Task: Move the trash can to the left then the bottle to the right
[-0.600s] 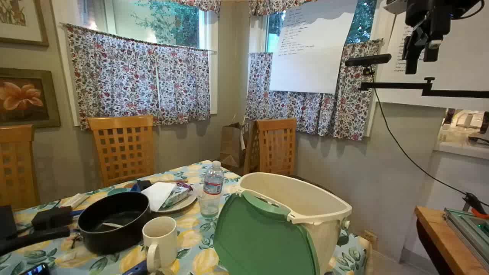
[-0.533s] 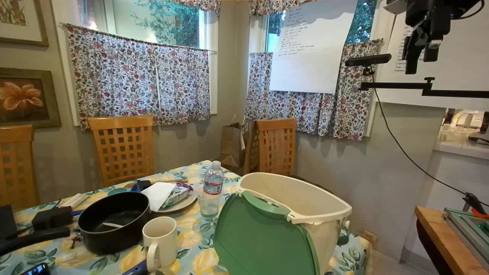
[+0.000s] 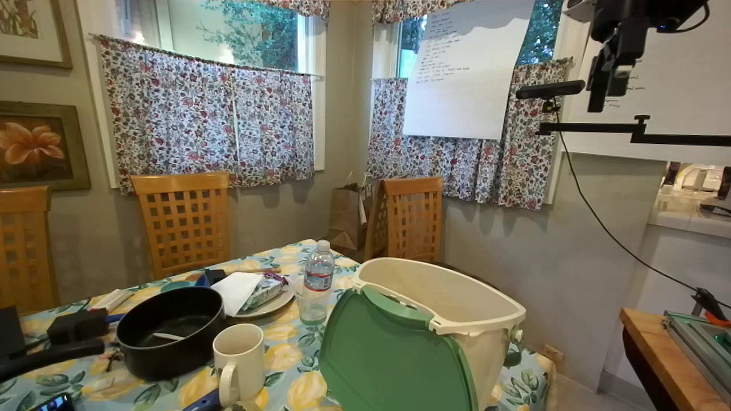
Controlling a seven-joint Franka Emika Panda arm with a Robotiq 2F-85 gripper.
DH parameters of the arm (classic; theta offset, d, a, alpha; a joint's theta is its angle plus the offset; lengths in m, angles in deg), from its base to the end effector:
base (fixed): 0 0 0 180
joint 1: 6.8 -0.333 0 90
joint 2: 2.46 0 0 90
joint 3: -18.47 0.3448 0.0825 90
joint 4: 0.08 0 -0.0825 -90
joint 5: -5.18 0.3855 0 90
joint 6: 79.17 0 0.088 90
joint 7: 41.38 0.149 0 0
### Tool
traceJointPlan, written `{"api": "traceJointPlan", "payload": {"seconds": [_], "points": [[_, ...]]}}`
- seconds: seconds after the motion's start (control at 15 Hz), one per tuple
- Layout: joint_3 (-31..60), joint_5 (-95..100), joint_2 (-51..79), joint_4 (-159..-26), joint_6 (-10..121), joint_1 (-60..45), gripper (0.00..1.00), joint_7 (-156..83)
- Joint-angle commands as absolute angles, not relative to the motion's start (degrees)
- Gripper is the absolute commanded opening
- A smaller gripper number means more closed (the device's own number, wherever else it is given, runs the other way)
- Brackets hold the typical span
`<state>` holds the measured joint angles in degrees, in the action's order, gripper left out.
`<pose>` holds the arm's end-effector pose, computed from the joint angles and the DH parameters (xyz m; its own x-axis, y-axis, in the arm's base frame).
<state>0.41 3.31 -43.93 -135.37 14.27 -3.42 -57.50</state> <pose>0.2879 -0.1390 0.5398 0.9997 -0.0132 0.0188 -0.0097 -0.9845 -0.1751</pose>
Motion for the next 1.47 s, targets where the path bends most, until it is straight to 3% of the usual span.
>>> {"api": "traceJointPlan", "payload": {"seconds": [0.0, 1.2, 1.4], "points": [[0.64, 5.97, -35.73, -134.02, 22.88, -2.78, 1.00, -56.04], [7.40, 9.83, -10.13, -134.00, 39.31, -3.06, 1.00, -57.49], [7.84, 10.41, -11.75, -134.88, 38.79, -2.24, 1.00, -56.92]]}}
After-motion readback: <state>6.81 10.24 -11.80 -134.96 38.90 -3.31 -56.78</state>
